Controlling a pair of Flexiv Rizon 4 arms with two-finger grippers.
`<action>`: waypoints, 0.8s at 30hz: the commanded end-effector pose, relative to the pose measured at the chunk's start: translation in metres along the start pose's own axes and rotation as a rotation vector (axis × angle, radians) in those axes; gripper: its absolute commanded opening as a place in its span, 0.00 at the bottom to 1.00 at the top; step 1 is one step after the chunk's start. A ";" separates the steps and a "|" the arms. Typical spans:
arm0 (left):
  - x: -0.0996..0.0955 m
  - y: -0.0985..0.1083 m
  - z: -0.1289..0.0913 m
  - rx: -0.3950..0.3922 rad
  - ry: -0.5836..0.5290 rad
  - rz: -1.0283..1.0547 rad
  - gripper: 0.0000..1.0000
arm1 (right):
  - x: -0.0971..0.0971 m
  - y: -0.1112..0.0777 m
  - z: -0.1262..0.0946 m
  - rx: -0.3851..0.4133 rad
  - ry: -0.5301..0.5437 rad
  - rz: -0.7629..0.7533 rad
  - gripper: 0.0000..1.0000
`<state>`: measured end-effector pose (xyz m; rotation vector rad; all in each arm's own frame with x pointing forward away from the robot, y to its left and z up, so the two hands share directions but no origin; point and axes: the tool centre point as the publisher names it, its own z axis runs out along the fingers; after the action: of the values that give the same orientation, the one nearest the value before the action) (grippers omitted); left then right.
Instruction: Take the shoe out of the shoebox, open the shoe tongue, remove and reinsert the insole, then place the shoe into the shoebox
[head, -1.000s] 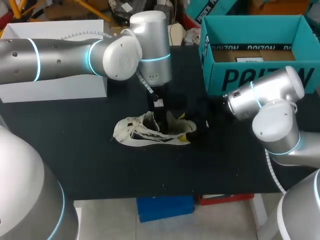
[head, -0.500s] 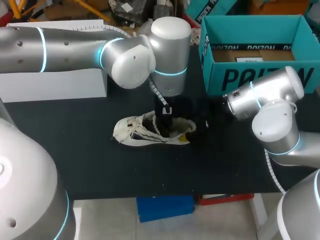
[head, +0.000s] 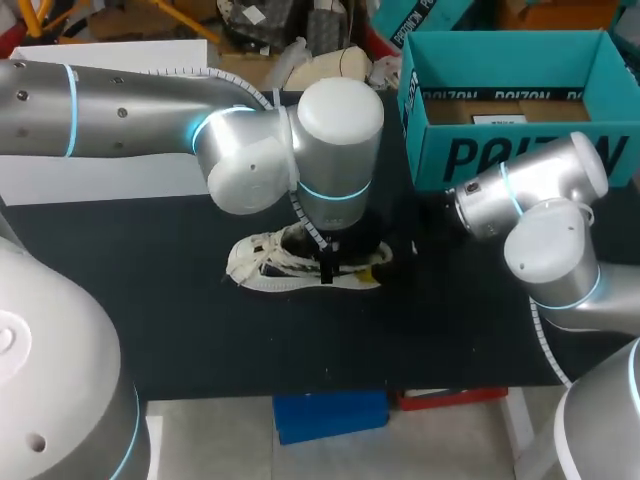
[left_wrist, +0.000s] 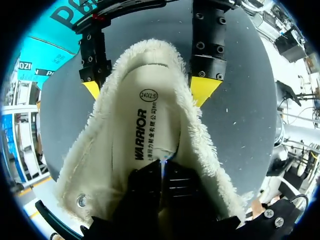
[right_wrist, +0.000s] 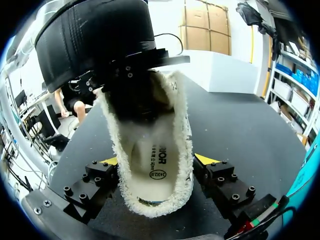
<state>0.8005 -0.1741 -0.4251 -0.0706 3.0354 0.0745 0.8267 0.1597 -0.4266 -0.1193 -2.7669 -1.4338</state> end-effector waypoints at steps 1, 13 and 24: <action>0.009 0.006 0.017 0.046 0.022 -0.008 0.10 | -0.001 0.000 0.001 0.003 -0.001 0.001 0.00; 0.015 0.005 0.021 0.020 0.036 -0.018 0.29 | -0.001 0.000 0.001 0.003 -0.001 0.001 0.00; 0.013 0.004 0.025 -0.015 -0.234 -0.007 0.27 | -0.001 0.000 0.001 0.003 -0.001 0.001 0.00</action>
<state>0.8023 -0.1696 -0.4285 -0.0701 2.8815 0.0886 0.8260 0.1603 -0.4267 -0.1178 -2.7675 -1.4335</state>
